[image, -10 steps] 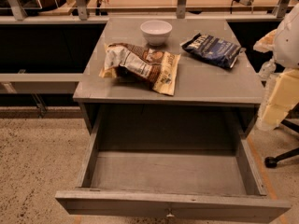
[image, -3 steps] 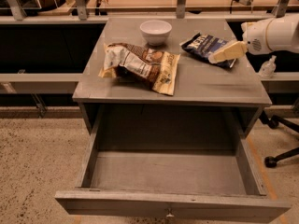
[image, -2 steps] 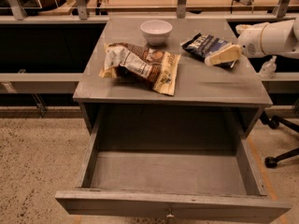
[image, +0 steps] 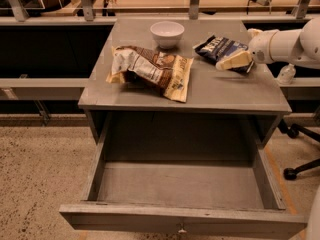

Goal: Place blue chip bag into top drawer

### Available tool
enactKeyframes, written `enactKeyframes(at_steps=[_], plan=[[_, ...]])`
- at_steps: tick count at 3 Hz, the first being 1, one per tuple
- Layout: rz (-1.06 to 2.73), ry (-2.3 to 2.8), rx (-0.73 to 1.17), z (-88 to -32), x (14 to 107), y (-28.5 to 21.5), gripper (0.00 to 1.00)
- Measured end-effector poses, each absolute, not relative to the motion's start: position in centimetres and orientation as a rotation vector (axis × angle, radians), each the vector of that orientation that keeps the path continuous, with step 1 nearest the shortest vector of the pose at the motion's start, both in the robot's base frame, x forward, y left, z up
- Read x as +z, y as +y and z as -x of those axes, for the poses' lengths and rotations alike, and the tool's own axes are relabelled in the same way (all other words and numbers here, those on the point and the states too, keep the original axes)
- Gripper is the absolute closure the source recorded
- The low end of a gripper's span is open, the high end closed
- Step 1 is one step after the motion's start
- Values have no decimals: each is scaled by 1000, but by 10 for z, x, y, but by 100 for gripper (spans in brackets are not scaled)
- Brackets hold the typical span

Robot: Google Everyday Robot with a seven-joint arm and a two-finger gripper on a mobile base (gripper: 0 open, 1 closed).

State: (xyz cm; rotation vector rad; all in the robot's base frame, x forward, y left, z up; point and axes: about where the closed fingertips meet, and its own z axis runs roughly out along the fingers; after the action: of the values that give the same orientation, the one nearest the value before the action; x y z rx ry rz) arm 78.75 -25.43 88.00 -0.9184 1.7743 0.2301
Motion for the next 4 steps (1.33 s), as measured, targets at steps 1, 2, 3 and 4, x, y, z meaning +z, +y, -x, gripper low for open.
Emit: enactKeyframes(at_steps=[1,2,3,4], plan=[[840,1809,210,-806,867,-269,18],[791,1866,214,-808,854,-278,41],[757,1922,249,-798,843,-284,64],[745,1941,256,-792,844,-285,88]])
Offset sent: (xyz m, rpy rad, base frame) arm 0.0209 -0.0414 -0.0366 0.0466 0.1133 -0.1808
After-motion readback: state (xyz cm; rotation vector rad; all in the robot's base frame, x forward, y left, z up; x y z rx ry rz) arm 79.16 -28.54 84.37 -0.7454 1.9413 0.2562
